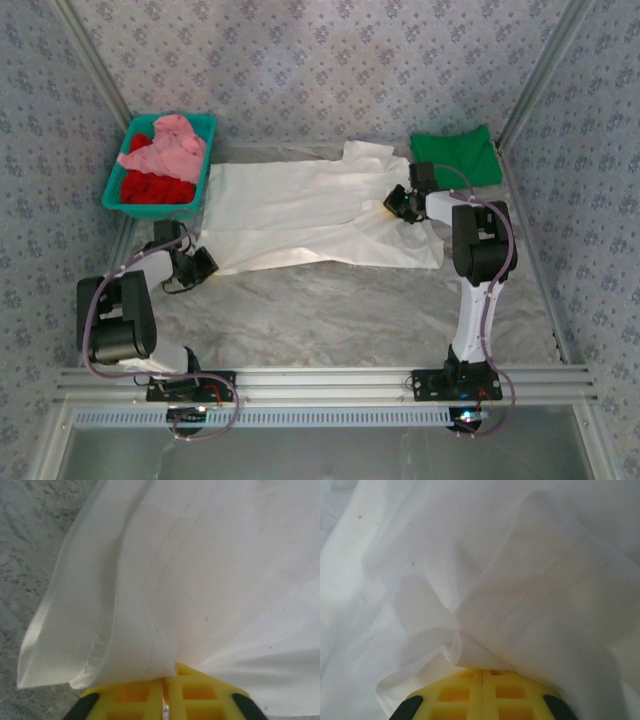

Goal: Fold and stack the t-shirts

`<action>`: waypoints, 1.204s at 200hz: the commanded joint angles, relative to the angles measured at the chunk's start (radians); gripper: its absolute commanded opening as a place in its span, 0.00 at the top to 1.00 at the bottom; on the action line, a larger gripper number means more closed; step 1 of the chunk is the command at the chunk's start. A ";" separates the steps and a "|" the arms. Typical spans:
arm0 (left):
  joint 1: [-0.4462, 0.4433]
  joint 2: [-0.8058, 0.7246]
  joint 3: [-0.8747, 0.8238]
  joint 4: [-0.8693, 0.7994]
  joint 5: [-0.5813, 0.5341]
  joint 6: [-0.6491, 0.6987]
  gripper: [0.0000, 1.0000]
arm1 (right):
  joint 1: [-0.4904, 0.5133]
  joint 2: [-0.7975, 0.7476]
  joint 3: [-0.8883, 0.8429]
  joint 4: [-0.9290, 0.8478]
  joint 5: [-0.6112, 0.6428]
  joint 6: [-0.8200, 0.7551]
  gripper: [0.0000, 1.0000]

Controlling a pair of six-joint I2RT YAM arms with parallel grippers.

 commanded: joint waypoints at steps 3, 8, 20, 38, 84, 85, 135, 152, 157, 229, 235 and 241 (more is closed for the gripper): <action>-0.009 0.021 0.061 -0.040 -0.022 -0.001 0.79 | -0.007 -0.021 0.009 -0.104 0.067 -0.031 0.92; -0.017 0.019 0.076 -0.044 -0.023 0.000 0.76 | -0.002 -0.028 0.018 -0.116 0.065 -0.037 0.89; -0.037 0.007 0.112 -0.063 -0.044 0.001 0.71 | 0.007 -0.056 0.026 -0.135 0.065 -0.048 0.83; -0.076 -0.021 0.164 -0.098 -0.091 0.007 0.70 | 0.025 -0.115 0.027 -0.177 0.080 -0.079 0.71; -0.276 -0.068 0.250 -0.135 -0.145 0.021 0.66 | 0.093 -0.334 -0.070 -0.280 0.178 -0.181 0.59; -0.281 -0.068 0.252 -0.135 -0.145 0.021 0.66 | 0.095 -0.337 -0.074 -0.281 0.179 -0.182 0.59; -0.383 -0.014 0.236 -0.011 -0.130 -0.017 0.68 | 0.144 -0.449 -0.297 -0.224 0.139 -0.194 0.66; -0.408 0.057 0.266 0.025 -0.102 -0.015 0.71 | 0.140 -0.416 -0.303 -0.239 0.110 -0.175 0.70; -0.422 0.077 0.274 0.037 -0.093 -0.015 0.72 | 0.139 -0.409 -0.304 -0.241 0.101 -0.169 0.71; -0.552 0.307 0.273 0.215 -0.041 -0.068 0.79 | 0.107 -0.310 -0.366 -0.213 0.094 -0.115 0.72; -0.552 0.314 0.265 0.218 -0.043 -0.063 0.79 | 0.099 -0.307 -0.376 -0.208 0.094 -0.115 0.72; -0.552 0.319 0.252 0.220 -0.047 -0.059 0.79 | 0.094 -0.306 -0.387 -0.203 0.095 -0.115 0.72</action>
